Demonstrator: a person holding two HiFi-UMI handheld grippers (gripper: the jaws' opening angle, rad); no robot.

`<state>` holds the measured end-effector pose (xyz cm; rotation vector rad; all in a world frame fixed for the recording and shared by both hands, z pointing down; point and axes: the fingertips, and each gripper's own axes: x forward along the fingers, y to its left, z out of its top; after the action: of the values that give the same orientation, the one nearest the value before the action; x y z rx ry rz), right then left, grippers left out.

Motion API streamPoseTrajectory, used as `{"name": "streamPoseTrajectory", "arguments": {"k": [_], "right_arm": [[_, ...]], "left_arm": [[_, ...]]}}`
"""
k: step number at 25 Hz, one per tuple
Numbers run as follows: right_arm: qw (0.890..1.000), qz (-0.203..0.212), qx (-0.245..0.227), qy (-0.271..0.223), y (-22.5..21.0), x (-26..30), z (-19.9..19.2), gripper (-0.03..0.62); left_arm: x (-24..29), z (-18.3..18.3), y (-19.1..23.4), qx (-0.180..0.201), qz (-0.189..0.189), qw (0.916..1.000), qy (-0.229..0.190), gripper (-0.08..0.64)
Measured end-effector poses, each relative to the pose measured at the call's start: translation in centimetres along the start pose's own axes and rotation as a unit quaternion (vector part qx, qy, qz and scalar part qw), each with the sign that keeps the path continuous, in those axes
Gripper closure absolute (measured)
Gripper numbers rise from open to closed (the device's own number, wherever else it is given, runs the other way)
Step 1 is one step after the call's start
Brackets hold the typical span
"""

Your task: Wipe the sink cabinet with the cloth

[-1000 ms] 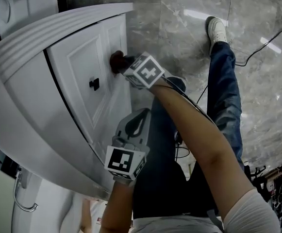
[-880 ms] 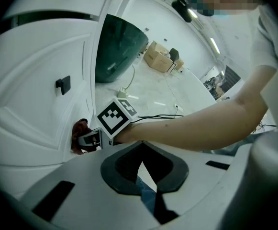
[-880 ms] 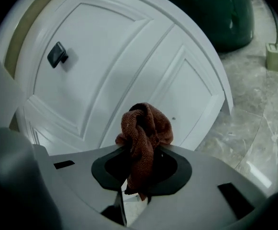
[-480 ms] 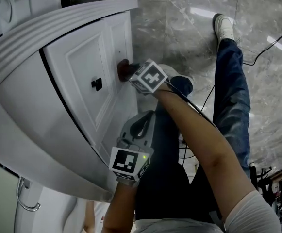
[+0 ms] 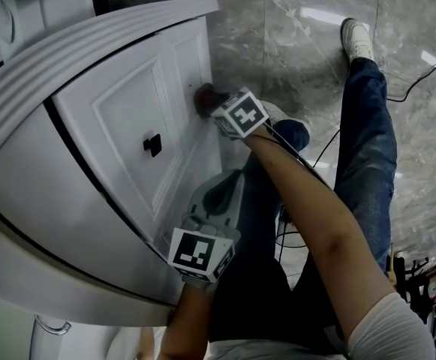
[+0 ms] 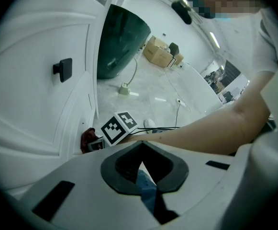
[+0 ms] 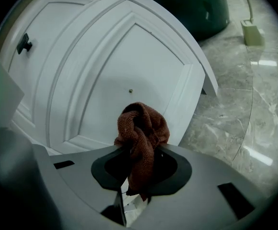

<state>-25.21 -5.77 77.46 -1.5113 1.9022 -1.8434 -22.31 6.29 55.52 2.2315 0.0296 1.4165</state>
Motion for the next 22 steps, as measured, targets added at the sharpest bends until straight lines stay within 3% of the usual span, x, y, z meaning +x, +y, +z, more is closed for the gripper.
{"name": "streamPoseTrajectory", "arguments": {"k": [12,22], "right_arm": [[0.999,-0.013,-0.015,-0.03,-2.3,-1.5,6.0,0.508],[0.993,-0.053,0.026,-0.103,-7.7,-3.4,13.7,0.508]], "left_arm": [[0.6,1.3,0.3,-0.017,0.005,0.9998,0.007,0.549],[2.4,5.2,0.8,-0.008,0.012,0.9999,0.006,0.549]]}}
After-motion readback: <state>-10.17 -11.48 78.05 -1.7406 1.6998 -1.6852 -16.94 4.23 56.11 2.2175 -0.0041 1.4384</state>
